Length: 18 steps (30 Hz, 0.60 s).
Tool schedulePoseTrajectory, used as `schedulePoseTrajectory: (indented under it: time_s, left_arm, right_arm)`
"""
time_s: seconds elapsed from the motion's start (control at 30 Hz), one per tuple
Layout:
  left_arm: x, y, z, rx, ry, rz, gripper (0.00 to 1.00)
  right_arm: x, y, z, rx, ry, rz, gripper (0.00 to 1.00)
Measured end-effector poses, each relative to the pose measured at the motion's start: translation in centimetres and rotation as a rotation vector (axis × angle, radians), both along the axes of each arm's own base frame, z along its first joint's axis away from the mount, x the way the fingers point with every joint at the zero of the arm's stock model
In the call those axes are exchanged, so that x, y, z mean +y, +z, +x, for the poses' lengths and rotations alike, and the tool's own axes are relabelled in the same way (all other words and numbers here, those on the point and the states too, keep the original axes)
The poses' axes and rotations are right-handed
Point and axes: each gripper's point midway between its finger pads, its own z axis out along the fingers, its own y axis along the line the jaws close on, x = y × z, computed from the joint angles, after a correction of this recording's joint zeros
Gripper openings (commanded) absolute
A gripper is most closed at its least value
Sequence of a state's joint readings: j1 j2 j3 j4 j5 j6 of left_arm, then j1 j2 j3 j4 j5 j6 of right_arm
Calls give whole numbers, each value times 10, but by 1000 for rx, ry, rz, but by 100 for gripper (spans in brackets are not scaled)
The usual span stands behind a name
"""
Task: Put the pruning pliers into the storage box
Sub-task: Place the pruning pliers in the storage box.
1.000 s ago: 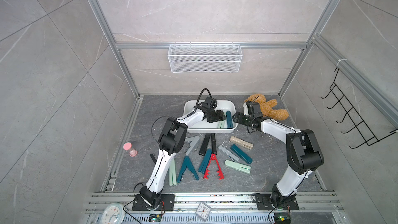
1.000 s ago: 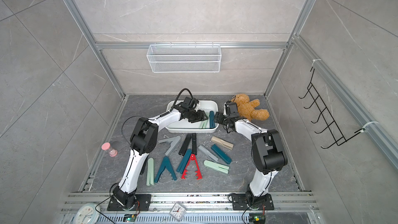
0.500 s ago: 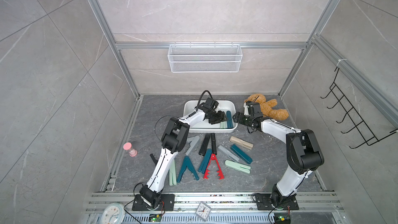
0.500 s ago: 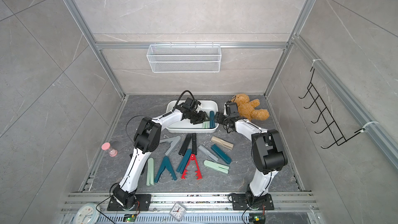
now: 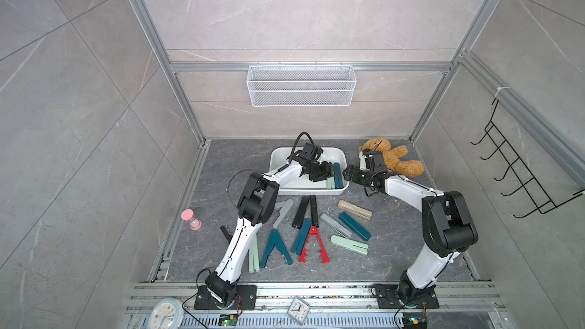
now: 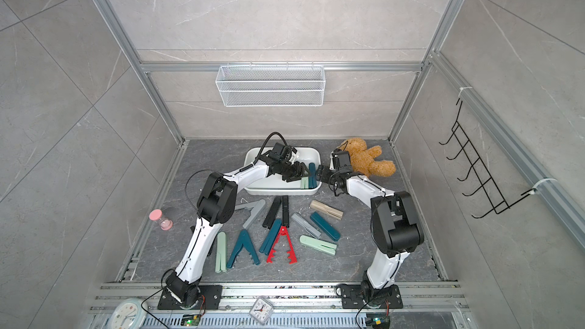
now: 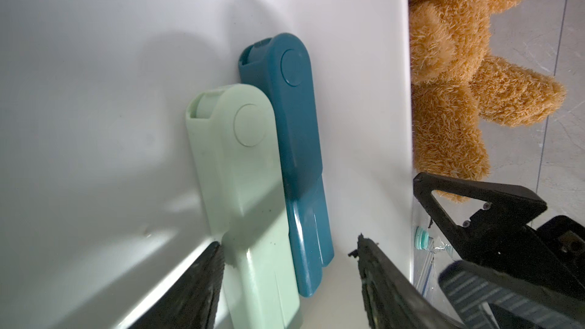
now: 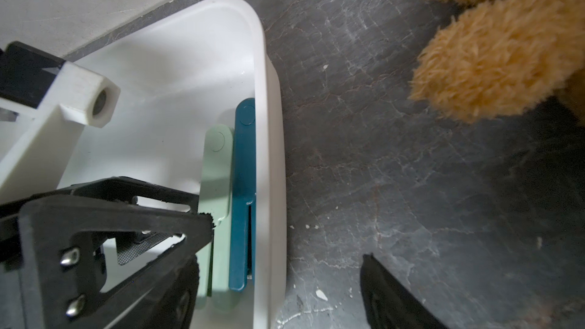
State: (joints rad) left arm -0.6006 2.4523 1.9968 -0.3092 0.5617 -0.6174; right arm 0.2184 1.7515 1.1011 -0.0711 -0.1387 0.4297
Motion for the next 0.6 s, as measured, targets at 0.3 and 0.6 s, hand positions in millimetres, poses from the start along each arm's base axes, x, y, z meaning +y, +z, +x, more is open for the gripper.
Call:
schedulePoseTrajectory:
  time_s: [0.3,0.6]
  left_arm:
    - [-1,0,1,-9,4,-7,70]
    - [9,8,-8,-50,22,8,89]
  right_arm:
    - [-12,4,-15,9,-29,4,81]
    - [-20,16,-32,-6,-49,8,81]
